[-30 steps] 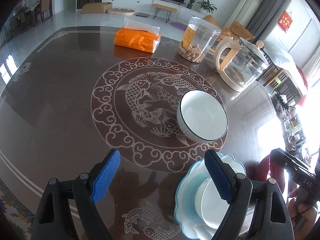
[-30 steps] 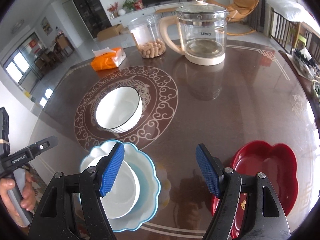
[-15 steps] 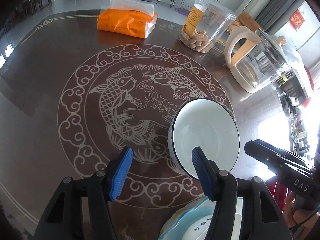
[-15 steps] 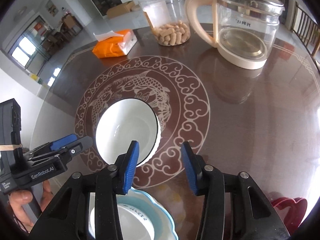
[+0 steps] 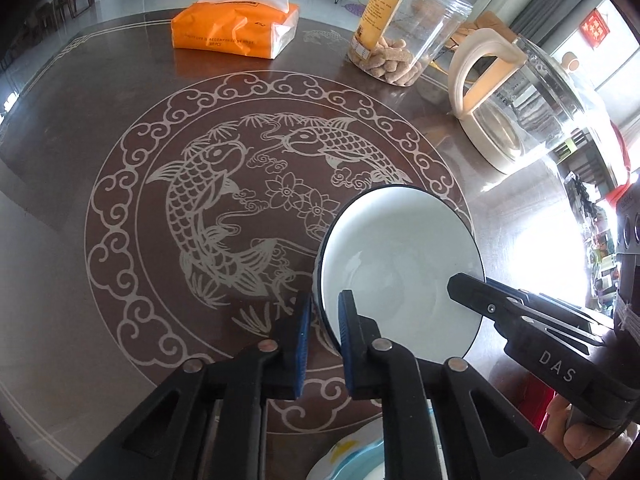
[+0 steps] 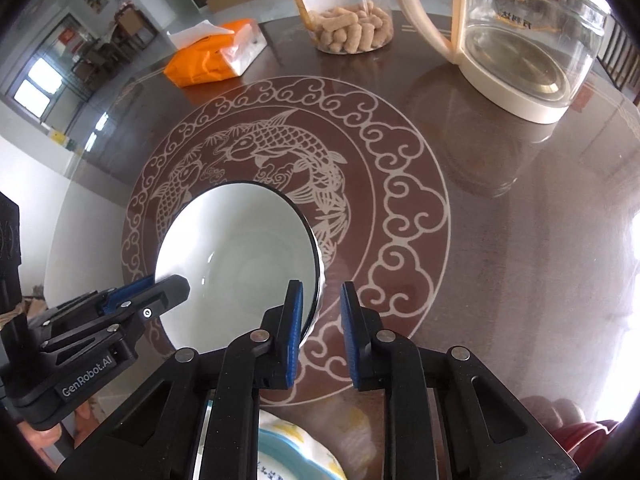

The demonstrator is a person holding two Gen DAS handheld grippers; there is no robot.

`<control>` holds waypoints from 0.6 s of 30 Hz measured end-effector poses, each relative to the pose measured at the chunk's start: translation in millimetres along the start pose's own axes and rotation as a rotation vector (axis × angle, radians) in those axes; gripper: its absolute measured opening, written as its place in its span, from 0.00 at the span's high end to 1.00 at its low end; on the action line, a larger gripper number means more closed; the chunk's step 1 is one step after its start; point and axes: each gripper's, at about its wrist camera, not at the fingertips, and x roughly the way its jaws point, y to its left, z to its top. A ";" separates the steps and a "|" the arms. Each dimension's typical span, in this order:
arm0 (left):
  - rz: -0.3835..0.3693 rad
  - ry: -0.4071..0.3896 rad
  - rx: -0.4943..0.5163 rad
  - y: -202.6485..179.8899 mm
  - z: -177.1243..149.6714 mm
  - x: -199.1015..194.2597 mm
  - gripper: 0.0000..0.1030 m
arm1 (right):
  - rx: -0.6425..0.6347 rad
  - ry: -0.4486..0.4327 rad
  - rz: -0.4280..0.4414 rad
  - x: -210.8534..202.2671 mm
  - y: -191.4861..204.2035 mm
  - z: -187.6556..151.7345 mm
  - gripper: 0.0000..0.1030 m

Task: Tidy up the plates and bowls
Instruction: 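Close both tools on the rim of the black-rimmed bowl, then carry the black-rimmed bowl with both tools and lower it into the white bowl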

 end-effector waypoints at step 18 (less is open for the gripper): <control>-0.028 -0.098 0.050 -20.1 -12.4 -64.6 0.88 | 0.025 -0.072 0.039 -50.8 6.5 -3.6 0.89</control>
